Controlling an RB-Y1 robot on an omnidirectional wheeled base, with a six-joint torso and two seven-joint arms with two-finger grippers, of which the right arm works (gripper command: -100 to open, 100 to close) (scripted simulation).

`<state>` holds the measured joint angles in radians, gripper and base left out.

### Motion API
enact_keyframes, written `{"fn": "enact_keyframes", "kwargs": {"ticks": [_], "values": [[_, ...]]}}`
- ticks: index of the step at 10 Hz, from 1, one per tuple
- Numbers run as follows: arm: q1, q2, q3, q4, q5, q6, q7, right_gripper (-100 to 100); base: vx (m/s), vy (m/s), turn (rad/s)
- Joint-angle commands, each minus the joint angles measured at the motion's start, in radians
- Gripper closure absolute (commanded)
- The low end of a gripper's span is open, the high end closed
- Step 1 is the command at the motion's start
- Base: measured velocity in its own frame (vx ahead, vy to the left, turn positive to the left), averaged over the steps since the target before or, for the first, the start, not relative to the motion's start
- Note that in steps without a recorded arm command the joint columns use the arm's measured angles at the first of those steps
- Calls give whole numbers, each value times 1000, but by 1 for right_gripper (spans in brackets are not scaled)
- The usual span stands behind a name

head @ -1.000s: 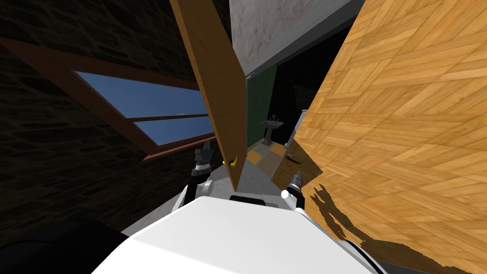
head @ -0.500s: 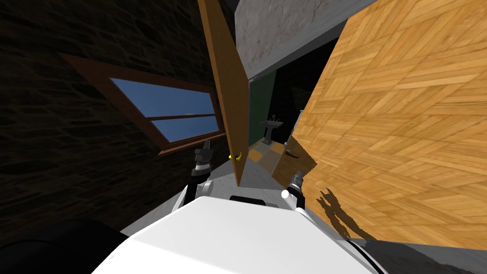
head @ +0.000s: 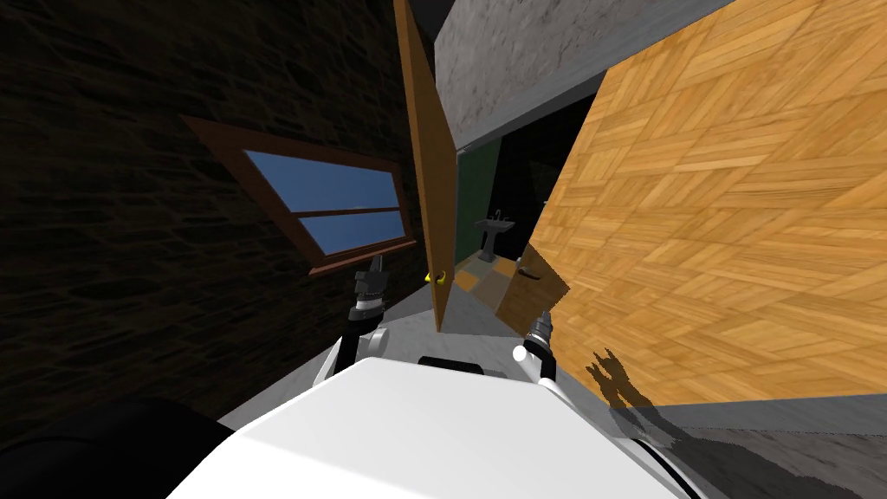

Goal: Pull the door open

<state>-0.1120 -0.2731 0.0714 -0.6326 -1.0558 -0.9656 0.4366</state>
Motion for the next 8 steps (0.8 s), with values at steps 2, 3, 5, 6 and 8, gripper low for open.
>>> {"fn": "enact_keyframes", "kwargs": {"ticks": [2, 3, 5, 6, 8], "values": [[-2, -1, -3, 2, 7, -3, -2, -100, -172, 102, -5], [-2, -2, -4, 2, 10, -4, -2, -100, -155, 118, -12], [-2, -2, -9, 2, 19, -6, -2, -100, -157, 97, -14], [-2, -3, -11, 2, 24, -7, -2, -100, -147, 103, -18], [-3, -4, -15, 2, 33, -9, -2, -100, -149, 76, -18]]}}
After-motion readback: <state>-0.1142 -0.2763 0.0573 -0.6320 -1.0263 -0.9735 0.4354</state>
